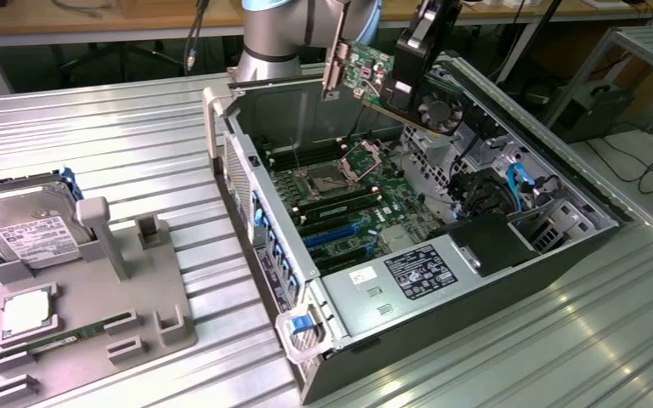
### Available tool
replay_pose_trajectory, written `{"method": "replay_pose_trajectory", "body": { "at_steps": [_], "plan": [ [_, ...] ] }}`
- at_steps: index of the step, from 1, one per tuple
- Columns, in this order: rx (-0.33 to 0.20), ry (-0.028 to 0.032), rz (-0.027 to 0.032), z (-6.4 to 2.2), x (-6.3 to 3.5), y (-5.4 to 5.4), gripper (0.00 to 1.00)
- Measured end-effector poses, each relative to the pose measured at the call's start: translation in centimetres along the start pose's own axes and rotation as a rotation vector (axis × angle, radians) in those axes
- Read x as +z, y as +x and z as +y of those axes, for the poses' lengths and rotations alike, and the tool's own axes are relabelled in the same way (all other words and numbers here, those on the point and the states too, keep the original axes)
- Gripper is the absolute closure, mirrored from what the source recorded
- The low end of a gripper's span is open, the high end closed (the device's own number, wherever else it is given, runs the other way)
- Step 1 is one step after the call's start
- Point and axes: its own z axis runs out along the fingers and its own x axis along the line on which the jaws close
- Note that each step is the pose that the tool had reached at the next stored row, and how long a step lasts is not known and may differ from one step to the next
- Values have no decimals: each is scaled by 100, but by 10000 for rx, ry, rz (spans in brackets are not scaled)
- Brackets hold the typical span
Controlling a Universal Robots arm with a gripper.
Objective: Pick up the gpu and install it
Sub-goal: 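Insert the gpu into the slot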
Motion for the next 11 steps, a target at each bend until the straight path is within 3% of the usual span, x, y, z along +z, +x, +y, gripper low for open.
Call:
{"method": "replay_pose_trajectory", "body": {
  "at_steps": [7, 9, 11],
  "plan": [
    [-836, -6, 20, 0, 0, 0, 72],
    [-1455, -8, 37, 0, 0, 0, 72],
    [-1755, -11, 43, 0, 0, 0, 72]
  ]
}}
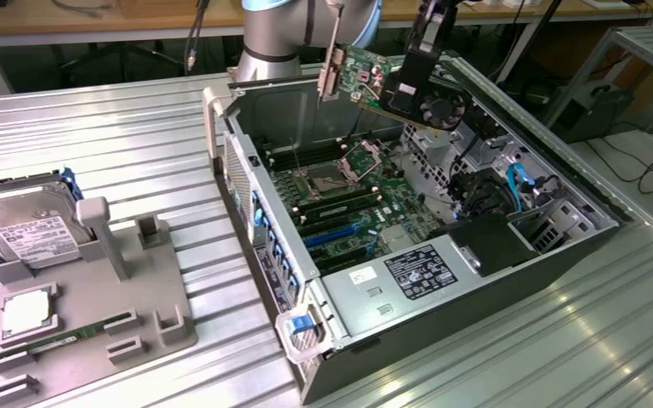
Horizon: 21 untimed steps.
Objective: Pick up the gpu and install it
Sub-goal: 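Insert the gpu into the slot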
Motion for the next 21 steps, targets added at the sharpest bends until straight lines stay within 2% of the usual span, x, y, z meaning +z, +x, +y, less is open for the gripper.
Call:
{"method": "replay_pose_trajectory", "body": {
  "at_steps": [4, 14, 21],
  "plan": [
    [-483, -3, 12, 0, 0, 0, 72],
    [-1109, -7, 26, 0, 0, 0, 72],
    [-1937, -13, 47, 0, 0, 1, 72]
  ]
}}
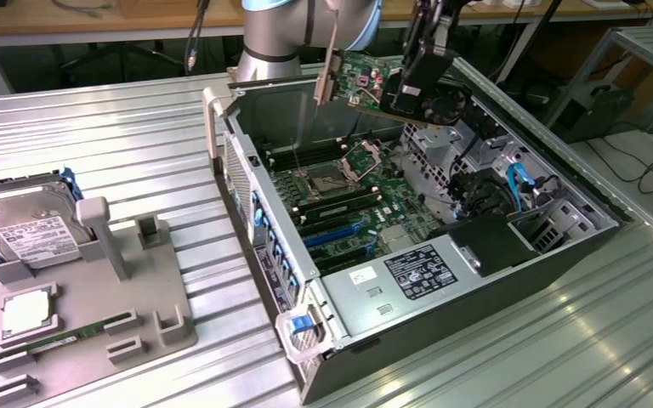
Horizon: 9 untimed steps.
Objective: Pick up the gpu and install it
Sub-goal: 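Insert the gpu into the slot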
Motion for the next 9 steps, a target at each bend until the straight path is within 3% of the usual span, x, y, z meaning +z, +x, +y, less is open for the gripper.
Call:
{"method": "replay_pose_trajectory", "body": {
  "at_steps": [9],
  "plan": [
    [-1322, -9, 32, 0, 0, 0, 72]
  ]
}}
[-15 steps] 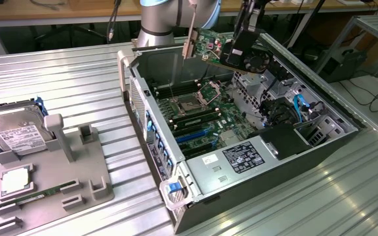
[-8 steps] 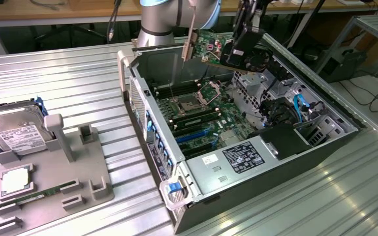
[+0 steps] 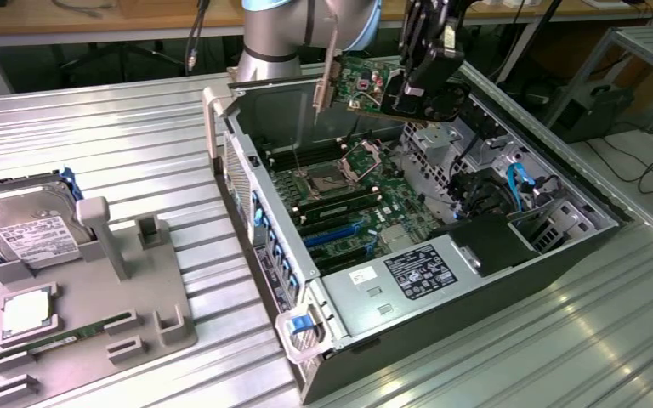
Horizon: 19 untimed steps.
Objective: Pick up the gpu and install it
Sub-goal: 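Insert the gpu into the slot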
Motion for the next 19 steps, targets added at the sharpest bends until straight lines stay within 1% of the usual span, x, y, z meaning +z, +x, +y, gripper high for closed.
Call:
{"method": "replay_pose_trajectory", "body": {
  "at_steps": [7, 19],
  "plan": [
    [-912, -6, 22, 0, 0, 0, 72],
    [-2113, -15, 49, 0, 0, 0, 72]
  ]
}}
